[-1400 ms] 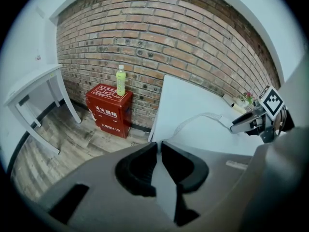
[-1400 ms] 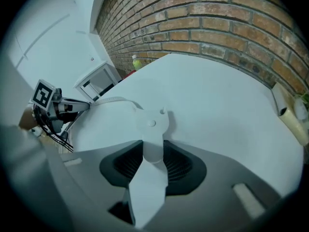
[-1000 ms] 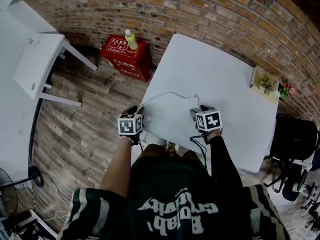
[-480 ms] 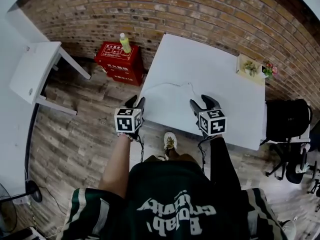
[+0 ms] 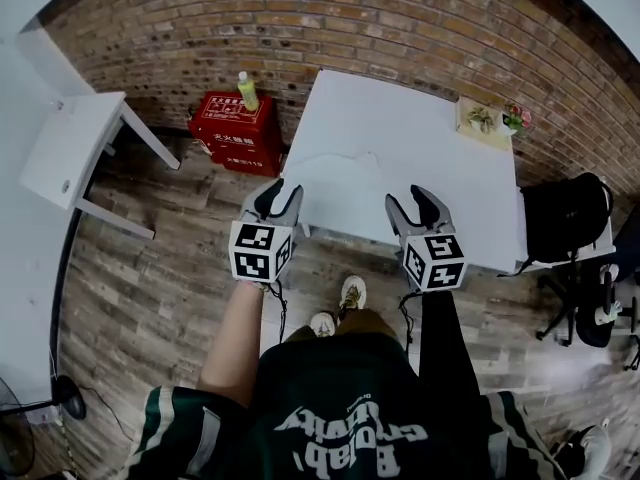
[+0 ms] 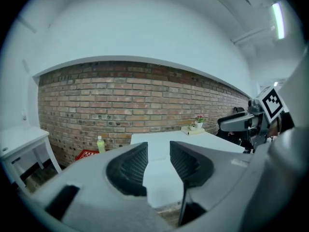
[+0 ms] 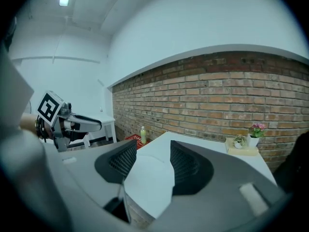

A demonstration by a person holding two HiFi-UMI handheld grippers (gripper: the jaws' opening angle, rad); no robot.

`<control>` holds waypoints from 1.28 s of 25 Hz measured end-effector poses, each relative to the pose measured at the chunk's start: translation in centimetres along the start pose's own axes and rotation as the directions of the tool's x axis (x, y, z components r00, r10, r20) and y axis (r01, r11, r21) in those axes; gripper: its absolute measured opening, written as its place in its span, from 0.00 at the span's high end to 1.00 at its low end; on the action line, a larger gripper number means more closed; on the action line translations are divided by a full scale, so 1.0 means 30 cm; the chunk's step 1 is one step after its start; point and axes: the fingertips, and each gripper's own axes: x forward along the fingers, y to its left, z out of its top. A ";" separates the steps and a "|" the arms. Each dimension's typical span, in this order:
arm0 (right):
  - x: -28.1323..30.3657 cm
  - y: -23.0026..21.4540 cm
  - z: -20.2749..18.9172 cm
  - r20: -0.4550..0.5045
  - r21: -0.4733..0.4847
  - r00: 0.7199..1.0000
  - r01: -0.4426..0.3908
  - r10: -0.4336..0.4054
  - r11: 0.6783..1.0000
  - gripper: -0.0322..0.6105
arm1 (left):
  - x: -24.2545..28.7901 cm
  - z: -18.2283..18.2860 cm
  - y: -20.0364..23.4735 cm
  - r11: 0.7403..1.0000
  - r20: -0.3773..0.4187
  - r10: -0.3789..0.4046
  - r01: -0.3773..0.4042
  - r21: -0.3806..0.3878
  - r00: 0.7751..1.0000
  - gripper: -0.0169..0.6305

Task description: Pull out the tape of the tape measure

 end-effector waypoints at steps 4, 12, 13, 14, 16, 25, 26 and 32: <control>-0.065 0.046 0.070 0.069 -0.057 0.998 -0.006 0.010 0.998 0.59 | -0.063 0.110 -0.061 0.999 0.077 -0.021 0.018 0.040 0.997 0.74; -0.162 0.035 0.213 0.167 -0.109 0.984 -0.037 0.055 0.993 0.59 | -0.123 0.293 -0.195 0.994 0.188 -0.018 -0.003 0.107 0.982 0.74; -0.171 0.028 0.222 0.173 -0.113 0.983 -0.041 0.061 0.993 0.59 | -0.128 0.306 -0.214 0.993 0.196 -0.017 -0.007 0.117 0.980 0.74; -0.179 0.021 0.229 0.179 -0.118 0.982 -0.045 0.066 0.992 0.59 | -0.132 0.316 -0.234 0.992 0.204 -0.016 -0.009 0.124 0.979 0.74; -0.199 0.009 0.239 0.195 -0.131 0.978 -0.045 0.070 0.990 0.64 | -0.138 0.329 -0.274 0.991 0.213 -0.016 -0.013 0.134 0.977 0.74; -0.301 -0.031 0.242 0.260 -0.189 0.963 -0.026 0.076 0.982 0.93 | -0.183 0.331 -0.383 0.981 0.253 0.059 -0.102 0.163 0.966 0.89; -0.311 -0.036 0.240 0.264 -0.189 0.961 -0.029 0.080 0.982 0.93 | -0.187 0.329 -0.392 0.980 0.257 0.068 -0.112 0.162 0.964 0.94; -0.359 -0.066 0.219 0.283 -0.195 0.955 -0.032 0.088 0.980 0.93 | -0.209 0.311 -0.452 0.977 0.257 0.091 -0.136 0.162 0.962 0.97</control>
